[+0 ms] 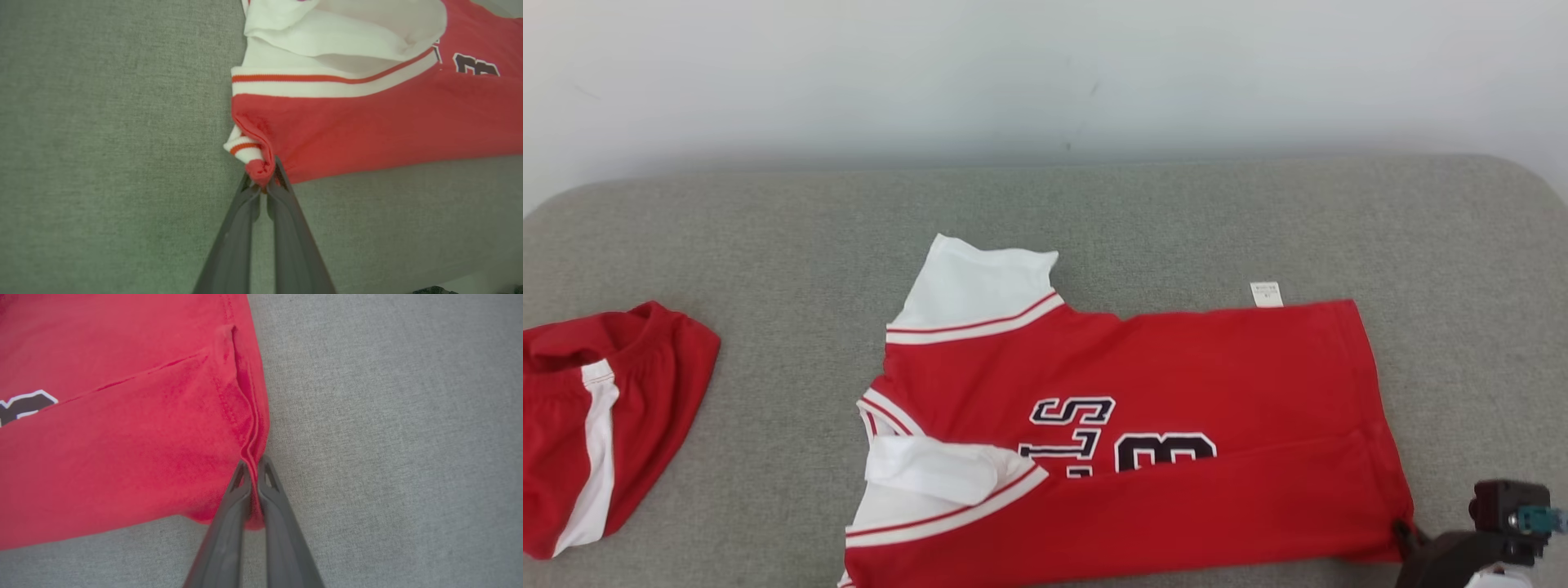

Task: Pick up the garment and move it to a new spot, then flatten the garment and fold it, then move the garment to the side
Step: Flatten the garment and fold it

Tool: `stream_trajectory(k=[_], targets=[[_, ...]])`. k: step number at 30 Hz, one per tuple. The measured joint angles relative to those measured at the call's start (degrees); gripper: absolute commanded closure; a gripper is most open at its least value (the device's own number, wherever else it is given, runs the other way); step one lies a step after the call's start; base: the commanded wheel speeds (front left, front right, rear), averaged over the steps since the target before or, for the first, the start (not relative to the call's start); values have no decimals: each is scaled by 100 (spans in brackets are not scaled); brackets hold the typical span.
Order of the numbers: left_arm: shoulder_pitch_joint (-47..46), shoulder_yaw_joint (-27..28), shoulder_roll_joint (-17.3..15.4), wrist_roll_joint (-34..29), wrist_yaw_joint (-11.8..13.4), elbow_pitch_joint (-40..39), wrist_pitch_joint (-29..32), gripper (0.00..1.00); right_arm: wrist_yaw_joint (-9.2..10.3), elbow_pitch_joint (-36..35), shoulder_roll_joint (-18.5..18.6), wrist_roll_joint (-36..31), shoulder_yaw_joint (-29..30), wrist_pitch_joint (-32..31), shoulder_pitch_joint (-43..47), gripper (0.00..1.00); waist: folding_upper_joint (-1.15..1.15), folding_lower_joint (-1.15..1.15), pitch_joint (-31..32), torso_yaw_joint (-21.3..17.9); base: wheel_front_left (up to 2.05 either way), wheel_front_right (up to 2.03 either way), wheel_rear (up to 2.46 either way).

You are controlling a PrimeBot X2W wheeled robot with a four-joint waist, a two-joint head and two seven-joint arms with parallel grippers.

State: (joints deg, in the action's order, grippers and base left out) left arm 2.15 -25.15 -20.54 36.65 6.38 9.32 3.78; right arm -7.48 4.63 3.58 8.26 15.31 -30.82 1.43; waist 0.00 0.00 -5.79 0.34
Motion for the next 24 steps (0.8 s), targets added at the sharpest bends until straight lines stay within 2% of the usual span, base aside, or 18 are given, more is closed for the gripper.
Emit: stream_trajectory(k=[1, 2, 3, 4, 10, 14, 19, 24], targets=[[55, -9, -5, 44, 24, -48, 30, 100, 0, -12, -15, 35, 23, -13, 75, 100, 0, 0, 20, 19, 0, 0, 0], [113, -19, -9, 73, 41, -80, 58, 100, 0, -20, -23, 67, 26, -24, 143, 87, 0, 0, 43, 37, 0, 0, 0], [147, -32, -12, 77, 46, -98, 85, 71, 0, -27, -33, 100, 20, -27, 210, 4, 0, 0, 63, 53, 0, 0, 0], [167, -44, -12, 77, 67, -114, 83, 0, 0, -27, -42, 122, 20, -41, 248, 0, 0, 0, 82, 67, 0, 0, 0], [223, -20, -35, 88, 151, -153, 119, 0, 0, -205, -55, 122, -93, -78, 297, 0, 0, 0, 155, 70, 0, 0, 0], [80, 102, -221, 81, 220, -357, 200, 0, 0, -445, 68, 90, -162, -103, 209, 0, -1, -1, 165, 40, 0, 0, 0], [-933, 138, -439, -211, 212, -553, 476, 0, 0, -725, 328, 190, -330, -189, -253, 0, 0, 0, 68, 43, 0, 0, 0], [-2364, 13, -141, -248, 52, 26, 920, 0, 1, -586, 500, 316, -509, -146, -1102, 0, 0, 1, -190, 5, 0, 0, 0]])
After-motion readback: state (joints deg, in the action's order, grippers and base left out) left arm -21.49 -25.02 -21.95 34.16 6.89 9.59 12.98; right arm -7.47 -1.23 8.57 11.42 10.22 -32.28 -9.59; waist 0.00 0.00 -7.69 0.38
